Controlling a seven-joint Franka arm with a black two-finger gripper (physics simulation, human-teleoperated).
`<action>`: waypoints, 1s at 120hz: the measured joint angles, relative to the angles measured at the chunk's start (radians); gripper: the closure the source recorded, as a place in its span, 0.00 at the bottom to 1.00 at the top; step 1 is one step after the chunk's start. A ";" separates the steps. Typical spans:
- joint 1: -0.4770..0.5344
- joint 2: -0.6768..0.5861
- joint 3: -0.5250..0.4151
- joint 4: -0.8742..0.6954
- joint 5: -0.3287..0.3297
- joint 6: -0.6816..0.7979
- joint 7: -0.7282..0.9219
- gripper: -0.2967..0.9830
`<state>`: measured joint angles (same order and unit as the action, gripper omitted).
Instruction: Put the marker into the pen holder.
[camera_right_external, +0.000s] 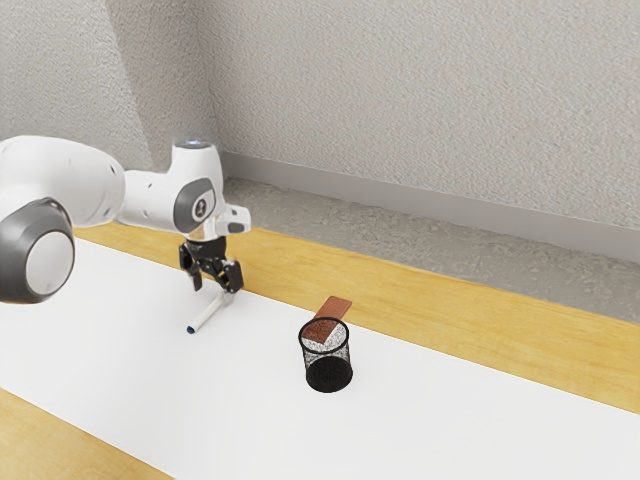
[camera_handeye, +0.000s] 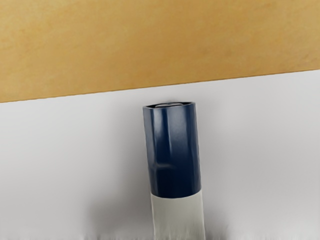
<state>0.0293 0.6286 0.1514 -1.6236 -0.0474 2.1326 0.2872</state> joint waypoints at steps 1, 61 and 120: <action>0.000 0.000 0.000 0.000 0.000 0.001 0.001 0.23; 0.001 0.008 -0.001 0.003 -0.006 0.039 0.022 0.58; 0.001 0.009 -0.009 0.003 -0.005 0.049 0.031 0.74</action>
<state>0.0307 0.6376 0.1427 -1.6203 -0.0527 2.1813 0.3181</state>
